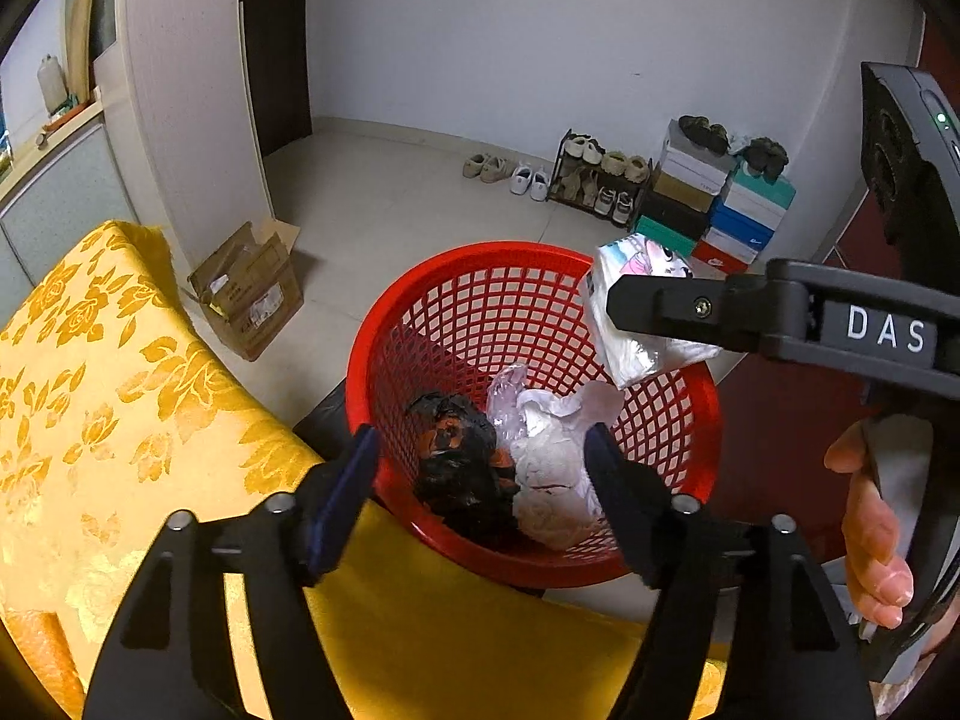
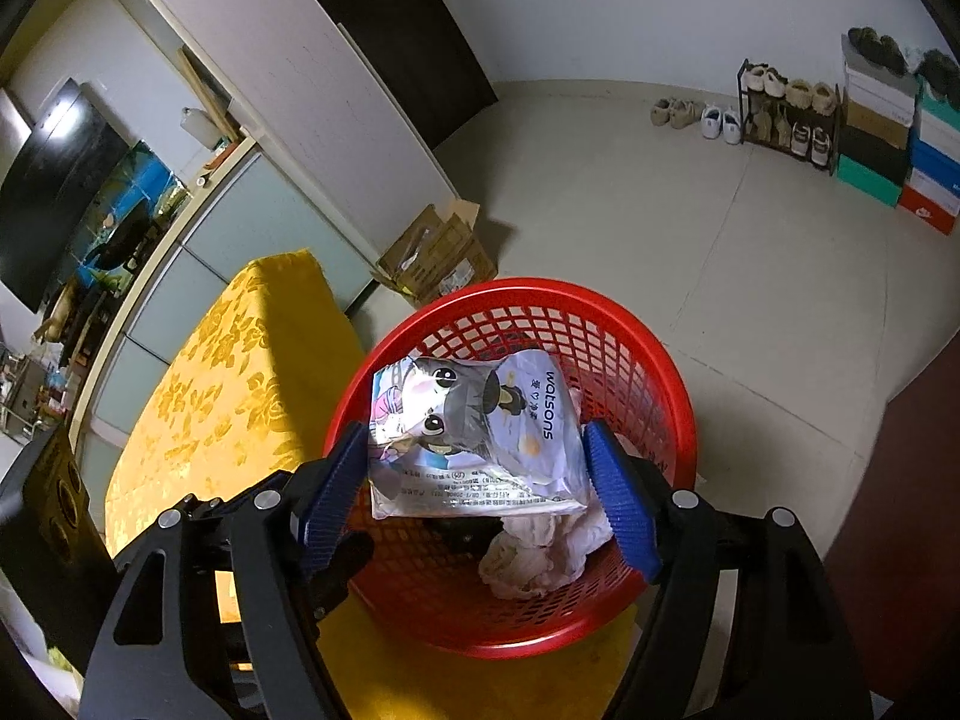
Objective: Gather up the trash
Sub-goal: 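Return both tools over the remaining trash on the table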
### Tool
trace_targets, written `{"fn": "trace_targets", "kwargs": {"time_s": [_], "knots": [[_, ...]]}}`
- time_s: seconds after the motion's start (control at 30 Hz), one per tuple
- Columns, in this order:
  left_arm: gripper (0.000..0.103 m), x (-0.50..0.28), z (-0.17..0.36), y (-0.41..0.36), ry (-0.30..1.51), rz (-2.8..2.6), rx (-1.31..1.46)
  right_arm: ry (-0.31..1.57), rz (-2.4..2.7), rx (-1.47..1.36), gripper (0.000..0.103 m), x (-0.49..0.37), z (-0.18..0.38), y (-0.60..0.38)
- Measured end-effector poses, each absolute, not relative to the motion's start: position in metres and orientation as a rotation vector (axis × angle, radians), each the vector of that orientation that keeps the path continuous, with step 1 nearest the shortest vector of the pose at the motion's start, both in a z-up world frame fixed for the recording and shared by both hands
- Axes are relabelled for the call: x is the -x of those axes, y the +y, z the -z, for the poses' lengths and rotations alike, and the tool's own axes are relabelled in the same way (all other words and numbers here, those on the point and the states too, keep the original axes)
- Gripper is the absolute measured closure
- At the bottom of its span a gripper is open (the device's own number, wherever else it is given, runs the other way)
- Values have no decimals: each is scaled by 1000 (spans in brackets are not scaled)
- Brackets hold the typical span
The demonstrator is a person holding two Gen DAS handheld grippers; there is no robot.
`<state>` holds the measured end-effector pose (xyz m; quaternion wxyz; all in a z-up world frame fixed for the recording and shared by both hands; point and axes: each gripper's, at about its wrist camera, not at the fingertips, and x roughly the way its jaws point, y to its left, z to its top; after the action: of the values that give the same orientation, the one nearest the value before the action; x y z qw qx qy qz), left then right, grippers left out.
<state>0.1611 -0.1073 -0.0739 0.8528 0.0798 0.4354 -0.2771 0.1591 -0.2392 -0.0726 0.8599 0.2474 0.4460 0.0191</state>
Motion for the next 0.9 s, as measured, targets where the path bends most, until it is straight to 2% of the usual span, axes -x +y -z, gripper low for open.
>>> {"fn": "trace_targets", "kwargs": {"time_s": [0.17,0.43,0.9], "knots": [[30,-159,72,-99,918,565,-155,942,-52,-515,27,-160,73,-238],[27,-142,53,-66,879,512,-132,928,-57,-504,27,-156,68,-231],[24,-92,12,16,784,347,-75,835,-173,-399,27,-129,25,-177]]}}
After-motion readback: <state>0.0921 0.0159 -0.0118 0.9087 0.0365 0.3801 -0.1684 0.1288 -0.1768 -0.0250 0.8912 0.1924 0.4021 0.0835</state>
